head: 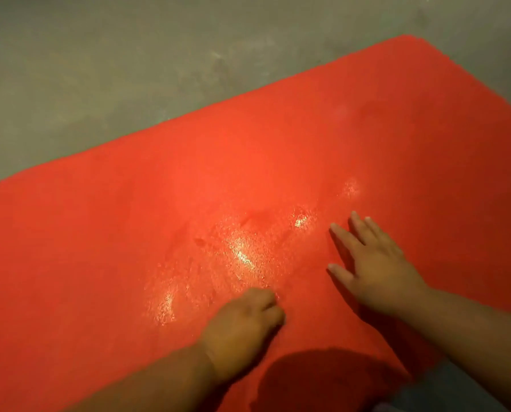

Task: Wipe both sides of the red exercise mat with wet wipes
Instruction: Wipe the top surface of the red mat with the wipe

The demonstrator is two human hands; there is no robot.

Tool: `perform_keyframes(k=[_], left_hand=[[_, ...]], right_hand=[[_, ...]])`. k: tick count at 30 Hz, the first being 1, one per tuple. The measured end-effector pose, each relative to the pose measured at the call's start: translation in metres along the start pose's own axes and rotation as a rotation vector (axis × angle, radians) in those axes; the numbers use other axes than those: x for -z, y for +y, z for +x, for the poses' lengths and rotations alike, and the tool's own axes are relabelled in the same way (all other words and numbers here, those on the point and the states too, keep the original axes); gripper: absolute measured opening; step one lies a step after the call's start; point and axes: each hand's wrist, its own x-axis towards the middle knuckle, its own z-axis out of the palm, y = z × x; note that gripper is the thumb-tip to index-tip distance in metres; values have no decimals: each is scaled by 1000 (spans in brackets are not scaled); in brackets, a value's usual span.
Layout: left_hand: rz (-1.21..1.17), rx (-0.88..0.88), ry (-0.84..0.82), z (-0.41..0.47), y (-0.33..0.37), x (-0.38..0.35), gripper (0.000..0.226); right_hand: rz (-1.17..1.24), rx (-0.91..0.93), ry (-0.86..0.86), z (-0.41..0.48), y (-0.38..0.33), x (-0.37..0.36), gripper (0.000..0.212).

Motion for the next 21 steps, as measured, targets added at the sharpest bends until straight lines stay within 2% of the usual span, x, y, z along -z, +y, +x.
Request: perform_keyframes(k=[1,2,3,4,6,8,9,10,12,14,15,16,17,18,19,21], left_hand=[[59,-178,-52,-2,-13,4,8],[107,-267,-62,3,-32,9,7],[163,-278,-42,15,-53,17,8],[236,-188,38,28,-76,28,11],[286,269,259,49,-122,59,15],[77,692,460,55,-149,74,13],[-21,805,510,52,-145,70,14],[-18,793,526,54,-130,58,13],[-11,588,355,47,-82,24,15],[-75,218,50,23,-46,-11,23],[-172,11,-60,11,-44,-16,25],[-187,-116,-186,8,-47,-2,23],[-64,-218,-172,11,-60,9,20],[29,-230,-70,15,-81,21,20],[138,-126,93,18,-104,37,20],[236,304,383,34,-148,69,21]], right_hand=[[2,-9,-4,4,1,-1,74],[-8,-7,-1,6,1,-3,74],[-25,9,9,8,0,-4,75],[-38,31,14,9,-3,-6,77],[-46,83,2,12,-9,-9,82],[-38,110,-7,17,-15,-10,85],[-28,117,-2,21,-18,-10,85],[-16,118,10,25,-20,-10,85],[-3,114,30,32,-23,-10,84],[-9,126,28,35,-27,-11,83],[-10,133,31,35,-28,-12,83],[-9,136,35,34,-28,-13,82],[-9,137,40,32,-27,-13,80],[-13,137,48,31,-27,-14,78],[-23,138,55,29,-27,-15,77],[-47,135,46,26,-27,-17,76]])
